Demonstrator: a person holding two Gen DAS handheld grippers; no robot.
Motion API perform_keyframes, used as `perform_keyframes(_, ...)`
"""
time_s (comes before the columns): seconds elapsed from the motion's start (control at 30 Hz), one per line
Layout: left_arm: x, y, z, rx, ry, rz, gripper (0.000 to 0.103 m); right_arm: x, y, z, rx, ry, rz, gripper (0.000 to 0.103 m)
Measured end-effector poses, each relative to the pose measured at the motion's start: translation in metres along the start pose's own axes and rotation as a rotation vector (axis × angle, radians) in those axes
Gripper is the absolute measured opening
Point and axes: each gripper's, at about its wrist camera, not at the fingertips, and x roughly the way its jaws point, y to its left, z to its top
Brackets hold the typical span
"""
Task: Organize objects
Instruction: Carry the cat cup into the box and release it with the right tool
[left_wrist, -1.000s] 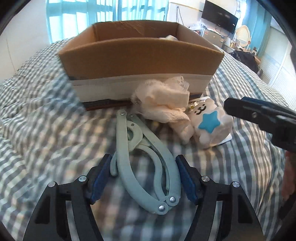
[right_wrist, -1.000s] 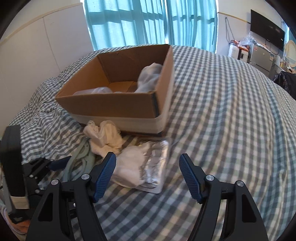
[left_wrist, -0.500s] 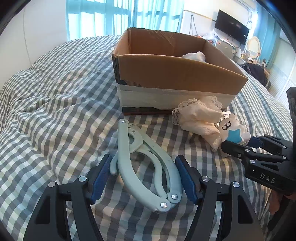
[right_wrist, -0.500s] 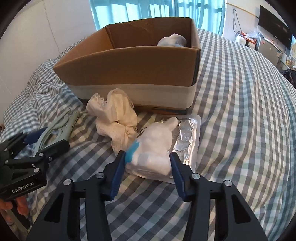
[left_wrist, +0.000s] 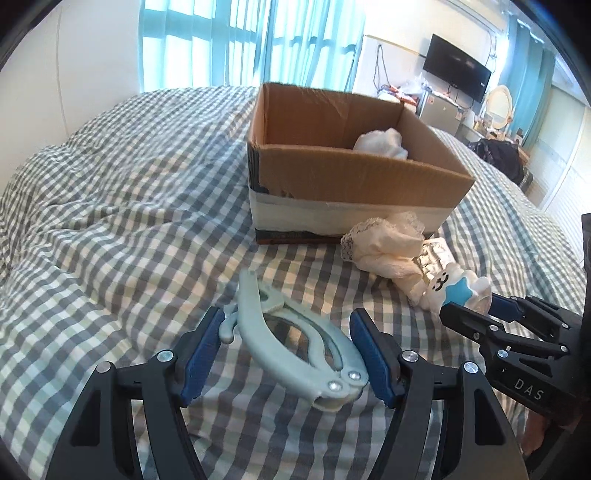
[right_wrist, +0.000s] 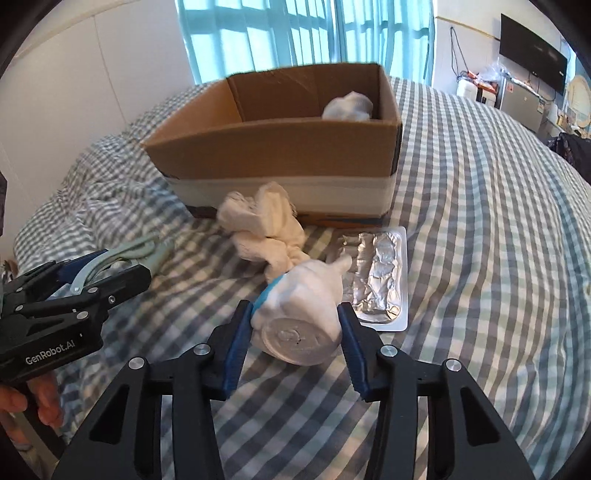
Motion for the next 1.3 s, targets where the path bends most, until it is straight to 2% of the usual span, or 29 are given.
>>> perform_keyframes(0.3, -0.033, -0.004, 0.005, -0.005, -0.06, -0.026, 0.071, -0.037, 0.01, 0.001, 0.004, -0.06, 0.017, 0.046)
perform_keyframes(0.53, -0.058, -0.02, 0.034, 0.04, -0.135, -0.044, 0.067, -0.078, 0.016, 0.02, -0.042, -0.138, -0.017, 0.046)
perform_keyframes(0.57, -0.06, -0.022, 0.038, 0.048, -0.147, -0.04, 0.062, -0.083, 0.016, 0.025, -0.05, -0.152, -0.022, 0.046)
perform_keyframes(0.6, -0.062, -0.025, 0.045, 0.056, -0.162, -0.041, 0.027, -0.088, 0.017, 0.031, -0.058, -0.164, -0.025, 0.046)
perform_keyframes(0.63, -0.062, -0.027, 0.053, 0.07, -0.163, -0.044, 0.019, -0.094, 0.019, 0.038, -0.069, -0.178, -0.026, 0.046)
perform_keyframes(0.7, -0.059, -0.029, 0.066, 0.08, -0.168, -0.058, 0.019, -0.1, 0.019, 0.047, -0.084, -0.2, -0.03, 0.046)
perform_keyframes(0.77, -0.054, -0.031, 0.075, 0.089, -0.172, -0.073, 0.014, -0.102, 0.021, 0.058, -0.097, -0.211, -0.034, 0.046)
perform_keyframes(0.97, -0.031, -0.023, 0.106, 0.076, -0.153, -0.115, 0.01, -0.09, 0.013, 0.084, -0.087, -0.214, -0.023, 0.046)
perform_keyframes(1.1, -0.017, -0.024, 0.129, 0.097, -0.163, -0.103, 0.01, -0.078, 0.005, 0.112, -0.078, -0.228, -0.014, 0.046)
perform_keyframes(1.3, 0.031, -0.028, 0.155, 0.108, -0.128, -0.082, 0.01, -0.04, -0.006, 0.157, -0.089, -0.223, -0.005, 0.046)
